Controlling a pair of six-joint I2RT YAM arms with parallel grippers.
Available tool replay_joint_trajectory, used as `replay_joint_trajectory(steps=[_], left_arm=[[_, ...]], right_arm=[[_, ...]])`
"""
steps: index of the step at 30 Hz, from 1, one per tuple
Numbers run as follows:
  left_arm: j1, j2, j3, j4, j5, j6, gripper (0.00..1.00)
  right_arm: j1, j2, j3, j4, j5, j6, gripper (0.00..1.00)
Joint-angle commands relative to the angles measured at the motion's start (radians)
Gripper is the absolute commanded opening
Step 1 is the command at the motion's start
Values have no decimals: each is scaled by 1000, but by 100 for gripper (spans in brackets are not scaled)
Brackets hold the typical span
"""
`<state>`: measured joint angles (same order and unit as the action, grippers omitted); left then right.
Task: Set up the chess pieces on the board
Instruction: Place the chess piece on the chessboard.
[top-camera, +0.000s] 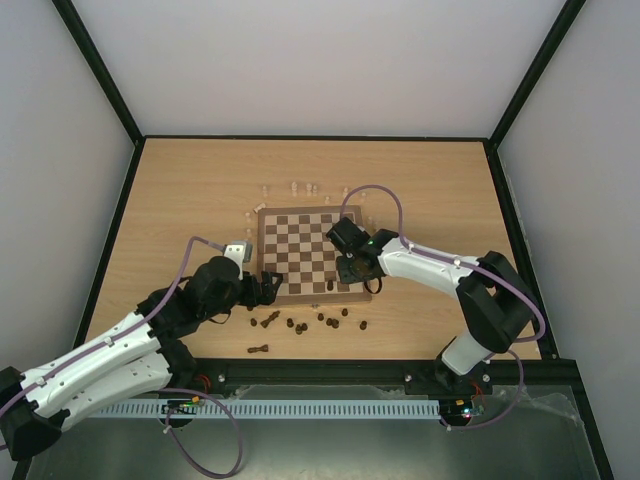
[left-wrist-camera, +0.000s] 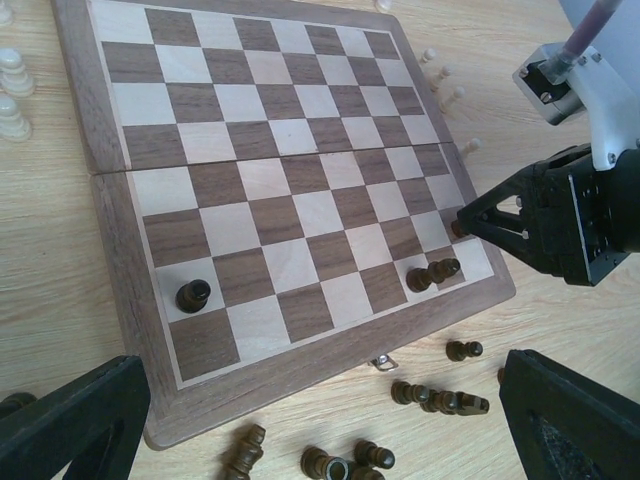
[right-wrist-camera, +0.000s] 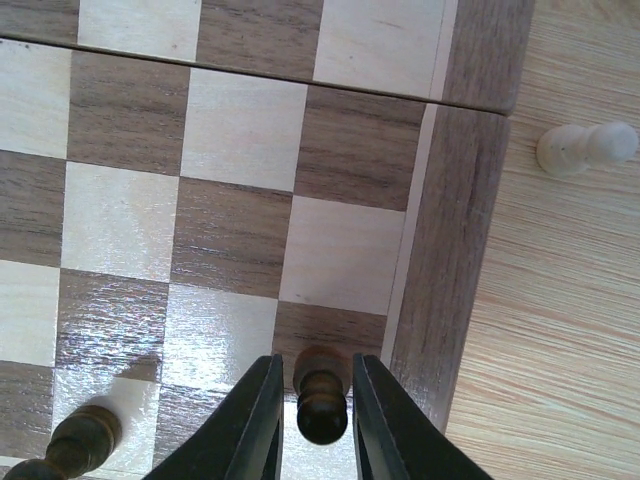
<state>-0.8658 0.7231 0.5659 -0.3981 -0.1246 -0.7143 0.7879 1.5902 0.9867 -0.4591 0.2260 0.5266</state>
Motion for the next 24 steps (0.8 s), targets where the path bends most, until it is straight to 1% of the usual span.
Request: replay_joint_trajectory(steps=[1, 4, 8, 9, 11, 13, 16, 20, 24], left_arm=[[-5, 10, 23, -25, -21, -12, 99], [-5, 19, 24, -27, -28, -17, 99], [-5, 38, 35, -63, -76, -42, 99], [-5, 49, 40, -79, -96, -56, 99], [1, 80, 56, -134, -168, -109, 99], [9, 114, 69, -164, -196, -139, 99], [15, 155, 86, -197, -222, -178, 99], [52, 215, 92, -259, -294, -267, 99], [113, 265, 56, -241, -280, -296, 99]], right_arm=[[7, 14, 11, -8, -2, -14, 21], [8, 11, 15, -11, -2, -16, 22], [7, -46, 16, -32, 7, -20, 28], [7, -69, 15, -38, 10, -20, 31], [7, -120, 6, -44, 20, -20, 40], [7, -182, -20, -36, 14, -19, 48], [8, -245, -61, -15, -15, -21, 51], [7, -303, -105, 1, -51, -31, 52], [7, -357, -138, 25, -98, -40, 52]])
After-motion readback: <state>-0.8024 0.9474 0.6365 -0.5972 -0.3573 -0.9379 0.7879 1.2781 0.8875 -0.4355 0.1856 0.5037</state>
